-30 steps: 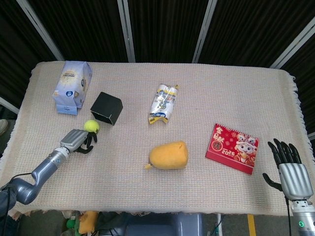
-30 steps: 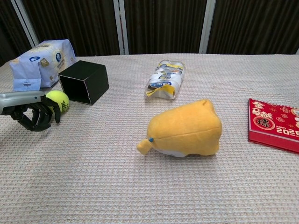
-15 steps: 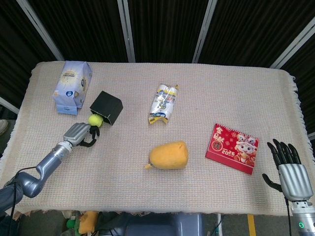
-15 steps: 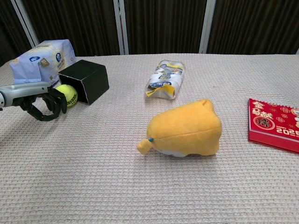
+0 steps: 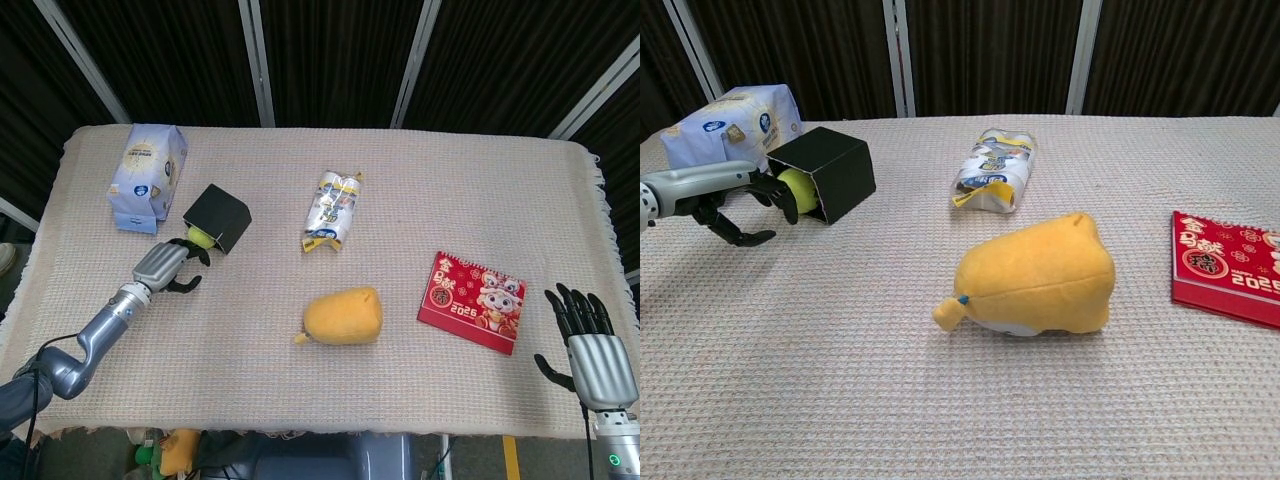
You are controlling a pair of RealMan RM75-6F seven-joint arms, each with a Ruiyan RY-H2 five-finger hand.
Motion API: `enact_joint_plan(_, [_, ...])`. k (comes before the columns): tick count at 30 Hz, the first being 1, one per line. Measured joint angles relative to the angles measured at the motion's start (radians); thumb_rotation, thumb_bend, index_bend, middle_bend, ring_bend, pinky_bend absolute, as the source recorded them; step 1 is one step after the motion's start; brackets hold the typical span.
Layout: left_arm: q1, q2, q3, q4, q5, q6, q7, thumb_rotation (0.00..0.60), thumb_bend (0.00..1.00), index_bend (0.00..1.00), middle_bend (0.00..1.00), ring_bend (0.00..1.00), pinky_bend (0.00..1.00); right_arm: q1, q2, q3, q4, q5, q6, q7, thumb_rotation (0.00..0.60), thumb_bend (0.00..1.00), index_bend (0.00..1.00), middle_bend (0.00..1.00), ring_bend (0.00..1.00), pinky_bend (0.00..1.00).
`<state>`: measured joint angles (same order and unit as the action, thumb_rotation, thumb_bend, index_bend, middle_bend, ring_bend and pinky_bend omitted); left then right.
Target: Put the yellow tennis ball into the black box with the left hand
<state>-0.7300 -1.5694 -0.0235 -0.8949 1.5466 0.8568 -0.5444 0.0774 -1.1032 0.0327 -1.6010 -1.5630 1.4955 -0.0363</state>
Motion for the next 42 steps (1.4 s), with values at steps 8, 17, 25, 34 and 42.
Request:
enact_joint_plan(8, [-0.009,0.004,0.005,0.002,-0.021,-0.046,0.09,0.6,0.4,0.22,0.06,0.0,0.02,-0.003,0.002,0.001,-0.002,0.001,0.004,0.002,0.6,0.28,0.0,0.0,0.0,0.0])
enact_joint_plan(17, [0.002,0.01,-0.014,-0.03,-0.051,-0.012,0.187,0.6,0.4,0.16,0.01,0.0,0.0,-0.003,0.004,0.0,-0.004,-0.002,0.005,0.005,0.6,0.28,0.0,0.0,0.0,0.0])
enact_joint_plan(25, [0.066,0.101,0.011,-0.186,-0.036,0.09,0.221,0.6,0.23,0.06,0.03,0.0,0.0,-0.007,0.006,-0.001,-0.005,-0.005,0.011,0.006,0.6,0.28,0.0,0.0,0.0,0.0])
enact_joint_plan(34, [0.316,0.288,0.077,-0.525,-0.031,0.457,0.411,0.6,0.13,0.02,0.04,0.0,0.0,-0.012,0.001,0.002,-0.009,-0.004,0.021,-0.009,0.6,0.28,0.0,0.0,0.0,0.0])
enact_joint_plan(42, [0.558,0.414,0.128,-0.789,-0.017,0.776,0.682,0.6,0.13,0.02,0.05,0.0,0.0,-0.01,-0.006,0.019,-0.008,0.029,0.015,-0.015,0.6,0.28,0.0,0.0,0.0,0.0])
